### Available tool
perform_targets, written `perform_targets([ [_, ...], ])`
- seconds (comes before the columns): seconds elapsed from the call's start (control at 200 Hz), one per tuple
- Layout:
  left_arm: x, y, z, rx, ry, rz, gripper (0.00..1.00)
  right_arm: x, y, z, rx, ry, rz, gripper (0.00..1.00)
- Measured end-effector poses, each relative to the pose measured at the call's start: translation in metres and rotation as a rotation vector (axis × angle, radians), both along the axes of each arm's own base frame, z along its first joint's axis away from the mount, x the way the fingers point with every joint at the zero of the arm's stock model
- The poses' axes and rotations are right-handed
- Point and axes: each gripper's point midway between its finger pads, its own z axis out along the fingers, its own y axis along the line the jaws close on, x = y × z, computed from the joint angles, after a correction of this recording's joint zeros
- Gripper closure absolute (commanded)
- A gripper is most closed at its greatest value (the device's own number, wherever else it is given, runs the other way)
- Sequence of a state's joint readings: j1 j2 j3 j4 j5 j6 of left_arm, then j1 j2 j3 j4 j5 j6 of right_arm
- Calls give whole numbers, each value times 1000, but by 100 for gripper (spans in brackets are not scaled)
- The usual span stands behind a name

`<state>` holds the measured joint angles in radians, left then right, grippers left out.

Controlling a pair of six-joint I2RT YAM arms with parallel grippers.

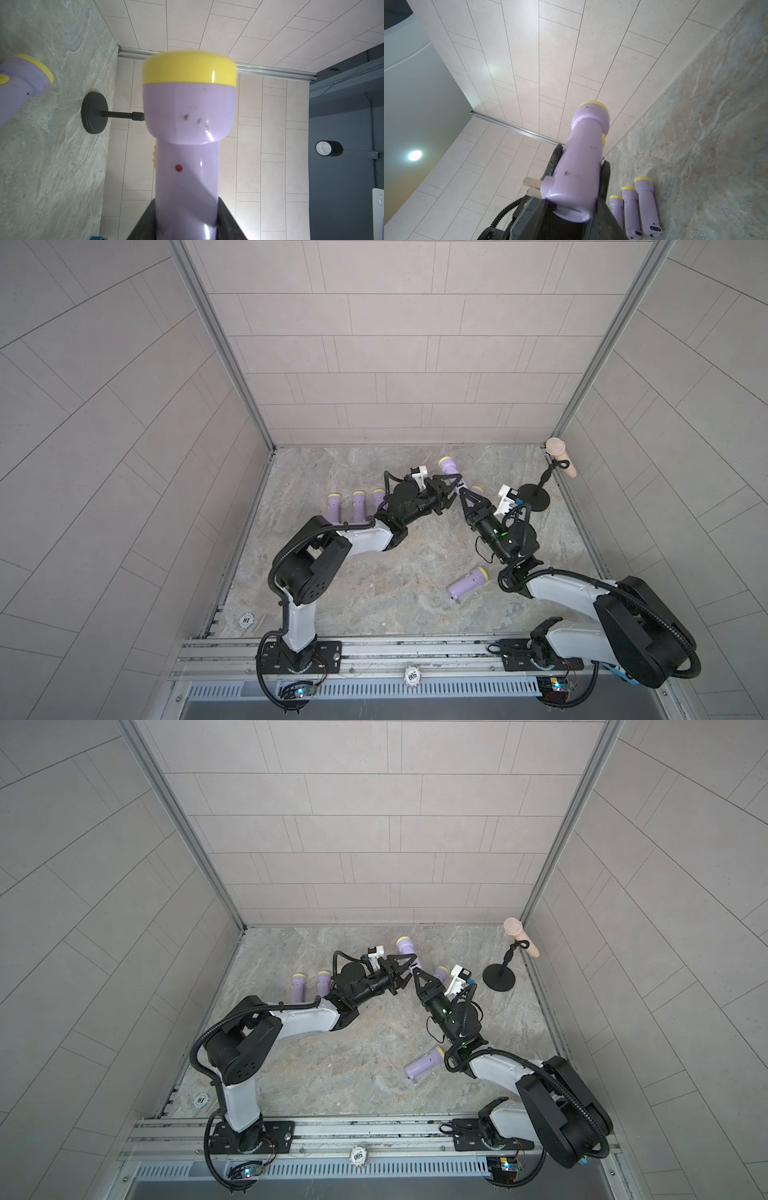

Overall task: Close the plug at the bottom of the flashlight
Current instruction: Close the plug of the flashlight.

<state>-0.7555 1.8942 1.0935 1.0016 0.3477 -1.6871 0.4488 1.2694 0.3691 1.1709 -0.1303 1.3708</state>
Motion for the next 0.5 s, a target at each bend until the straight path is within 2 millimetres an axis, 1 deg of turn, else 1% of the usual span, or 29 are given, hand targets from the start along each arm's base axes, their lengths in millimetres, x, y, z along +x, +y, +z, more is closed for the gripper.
perform_targets([
  [0.22,0,0,0,0,1,3,100,0,0,0,3,0,1,62],
  [0.33,1,1,0,1,2,8,100,1,1,-2,3,2,1,66],
  [0.5,4,3,0,-1,5,21,100,1,1,-2,6,3,1,66],
])
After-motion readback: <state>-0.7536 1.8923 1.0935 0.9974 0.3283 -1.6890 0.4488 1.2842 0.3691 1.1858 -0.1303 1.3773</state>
